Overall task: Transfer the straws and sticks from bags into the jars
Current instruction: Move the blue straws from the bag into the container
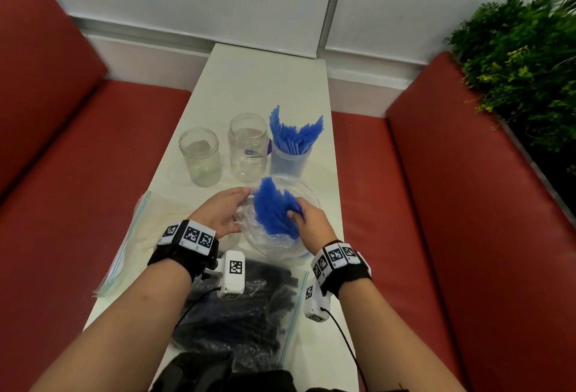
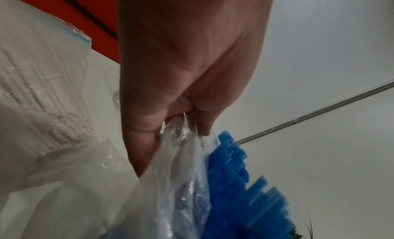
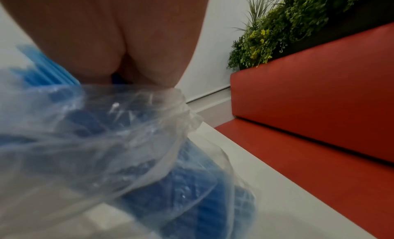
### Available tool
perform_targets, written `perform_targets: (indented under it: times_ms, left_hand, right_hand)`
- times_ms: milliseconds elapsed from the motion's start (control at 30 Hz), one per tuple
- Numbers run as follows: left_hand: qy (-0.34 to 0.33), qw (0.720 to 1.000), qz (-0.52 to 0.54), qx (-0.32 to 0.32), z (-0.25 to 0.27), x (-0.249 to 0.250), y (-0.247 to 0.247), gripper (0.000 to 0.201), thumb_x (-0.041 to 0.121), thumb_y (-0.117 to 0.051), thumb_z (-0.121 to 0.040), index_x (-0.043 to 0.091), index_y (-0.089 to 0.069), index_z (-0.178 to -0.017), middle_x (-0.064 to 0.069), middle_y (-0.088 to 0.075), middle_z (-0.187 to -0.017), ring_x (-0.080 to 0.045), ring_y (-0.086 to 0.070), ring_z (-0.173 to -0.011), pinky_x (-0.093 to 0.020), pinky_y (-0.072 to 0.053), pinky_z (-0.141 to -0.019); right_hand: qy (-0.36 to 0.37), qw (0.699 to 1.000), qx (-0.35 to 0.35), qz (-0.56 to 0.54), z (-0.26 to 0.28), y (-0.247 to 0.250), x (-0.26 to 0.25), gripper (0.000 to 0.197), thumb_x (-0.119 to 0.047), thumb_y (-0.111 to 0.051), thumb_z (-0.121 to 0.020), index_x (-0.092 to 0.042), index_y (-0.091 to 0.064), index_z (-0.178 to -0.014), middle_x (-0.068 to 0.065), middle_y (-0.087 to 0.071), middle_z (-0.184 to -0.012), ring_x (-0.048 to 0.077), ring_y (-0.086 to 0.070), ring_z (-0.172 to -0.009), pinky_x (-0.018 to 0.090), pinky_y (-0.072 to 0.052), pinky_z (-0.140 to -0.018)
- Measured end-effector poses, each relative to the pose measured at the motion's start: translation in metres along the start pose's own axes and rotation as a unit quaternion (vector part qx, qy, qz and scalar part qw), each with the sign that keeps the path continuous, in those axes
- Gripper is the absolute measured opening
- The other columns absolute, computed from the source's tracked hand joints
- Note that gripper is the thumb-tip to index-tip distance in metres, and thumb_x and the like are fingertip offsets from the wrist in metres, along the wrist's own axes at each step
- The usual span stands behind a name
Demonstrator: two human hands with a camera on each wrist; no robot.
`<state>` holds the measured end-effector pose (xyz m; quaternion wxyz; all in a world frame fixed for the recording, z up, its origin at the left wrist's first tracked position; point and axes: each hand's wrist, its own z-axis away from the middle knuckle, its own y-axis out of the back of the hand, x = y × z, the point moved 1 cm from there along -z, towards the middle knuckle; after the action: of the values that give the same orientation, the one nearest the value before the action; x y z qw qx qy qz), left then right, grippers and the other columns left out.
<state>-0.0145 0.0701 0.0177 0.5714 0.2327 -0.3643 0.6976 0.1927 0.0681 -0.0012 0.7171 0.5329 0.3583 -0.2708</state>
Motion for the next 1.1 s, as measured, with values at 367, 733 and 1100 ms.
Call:
perform_targets:
  times_ms: [367,733,1100]
  left_hand:
    - [0.003,1.0,0.008,0.001,-0.005,0.001,0.003,0.025,0.027,-0.049,-0.107,0.016,-0.07,-0.114,-0.004,-0.075,-0.104,-0.025,-0.074,-0.083,-0.041,-0.061,-0.069]
    - [0.006,1.0,0.013,-0.009,-0.016,0.009,0.007,0.028,0.028,-0.049,-0.107,0.016,-0.072,-0.117,-0.008,-0.074,-0.115,-0.033,-0.071,-0.105,-0.045,-0.061,-0.075]
    - [0.008,1.0,0.012,-0.012,-0.03,0.012,0.014,0.027,0.029,-0.051,-0.106,0.017,-0.072,-0.117,-0.004,-0.075,-0.114,-0.032,-0.07,-0.104,-0.051,-0.061,-0.083]
  right_hand:
    - [0.021,0.996,0.054,-0.073,-0.008,0.018,-0.034,0.016,-0.019,-0.046,-0.106,-0.015,-0.047,-0.121,0.001,-0.063,-0.1,0.01,-0.061,-0.088,0.029,-0.049,-0.085]
    - [0.288,0.911,0.156,-0.252,-0.078,0.169,-0.191,0.013,-0.005,-0.047,-0.099,-0.017,-0.044,-0.102,0.002,-0.052,-0.08,0.017,-0.056,-0.071,0.03,-0.052,-0.075]
    - [0.194,0.933,0.229,-0.199,-0.169,0.131,-0.164,0.031,-0.011,-0.048,-0.104,-0.005,-0.041,-0.133,0.008,-0.057,-0.11,0.008,-0.064,-0.087,0.028,-0.053,-0.095]
